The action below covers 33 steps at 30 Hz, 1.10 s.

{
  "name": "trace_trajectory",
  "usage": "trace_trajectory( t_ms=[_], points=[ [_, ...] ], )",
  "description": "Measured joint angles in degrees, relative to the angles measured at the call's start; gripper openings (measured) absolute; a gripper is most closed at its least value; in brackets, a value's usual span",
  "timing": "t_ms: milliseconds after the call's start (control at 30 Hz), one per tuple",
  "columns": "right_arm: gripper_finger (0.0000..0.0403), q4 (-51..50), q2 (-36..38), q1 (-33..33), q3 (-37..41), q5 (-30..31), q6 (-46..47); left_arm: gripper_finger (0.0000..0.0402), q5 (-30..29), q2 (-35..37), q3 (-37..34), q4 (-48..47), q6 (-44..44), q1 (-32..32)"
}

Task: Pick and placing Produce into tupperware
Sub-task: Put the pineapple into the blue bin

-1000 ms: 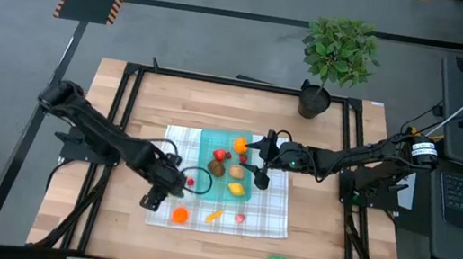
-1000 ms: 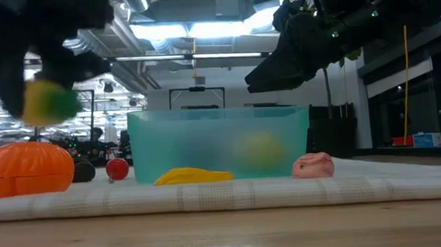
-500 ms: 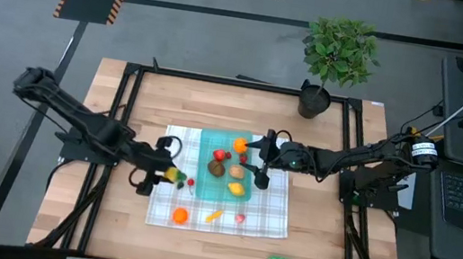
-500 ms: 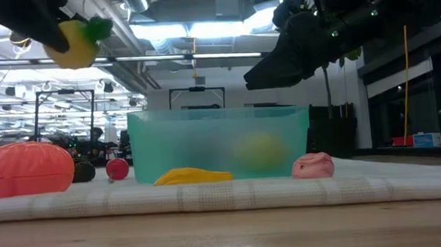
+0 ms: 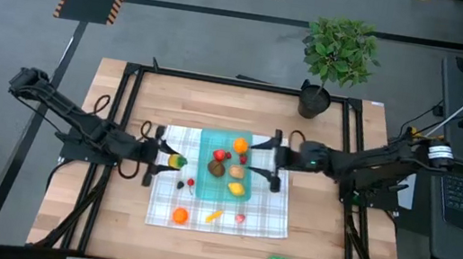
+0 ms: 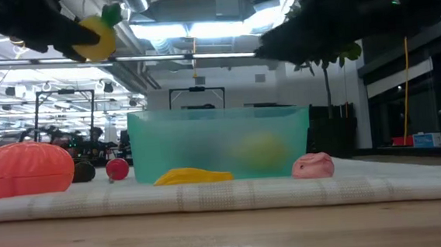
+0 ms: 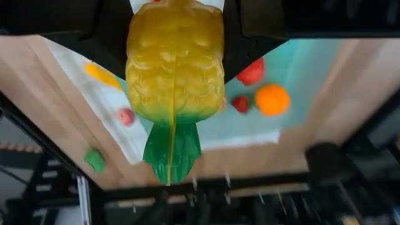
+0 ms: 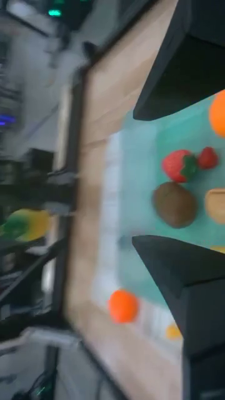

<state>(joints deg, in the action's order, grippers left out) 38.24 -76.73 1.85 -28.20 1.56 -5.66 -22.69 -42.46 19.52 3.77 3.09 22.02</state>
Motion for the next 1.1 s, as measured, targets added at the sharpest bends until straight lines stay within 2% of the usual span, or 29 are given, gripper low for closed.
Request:
trace_trajectory(
  t_ms=[200,400,500,600,700,1000,1100],
  points=[
    [0.0315,15.08,7.62,-0.03,11.94,-4.77,-0.80,0.0165,-1.82,2.67,-3.20,10.22,-8.18,-0.59],
    [0.0315,18.29,12.78,-0.01,18.09,-9.89,0.20,0.0165,1.25,2.99,-7.47,17.94,-10.15,-3.59],
    [0.0315,17.44,13.60,0.14,18.88,-10.34,2.04,0.0165,3.12,2.98,-11.19,24.05,-9.69,-5.54],
    [0.0315,17.11,13.61,0.21,18.94,-11.64,2.39,0.0165,7.50,2.98,-14.19,31.09,-10.07,-7.33],
    [0.0315,17.21,13.53,0.23,18.94,-13.75,2.41,0.0165,9.39,2.98,-15.97,34.62,-10.28,-8.71],
    [0.0315,17.23,13.53,0.23,18.94,-13.71,6.58,0.0165,7.78,2.98,-16.10,34.69,-7.84,-10.93],
    [0.0315,17.14,13.51,0.21,18.94,-13.71,6.70,0.0165,4.44,2.90,-16.10,34.71,-6.88,-11.71]
  ],
)
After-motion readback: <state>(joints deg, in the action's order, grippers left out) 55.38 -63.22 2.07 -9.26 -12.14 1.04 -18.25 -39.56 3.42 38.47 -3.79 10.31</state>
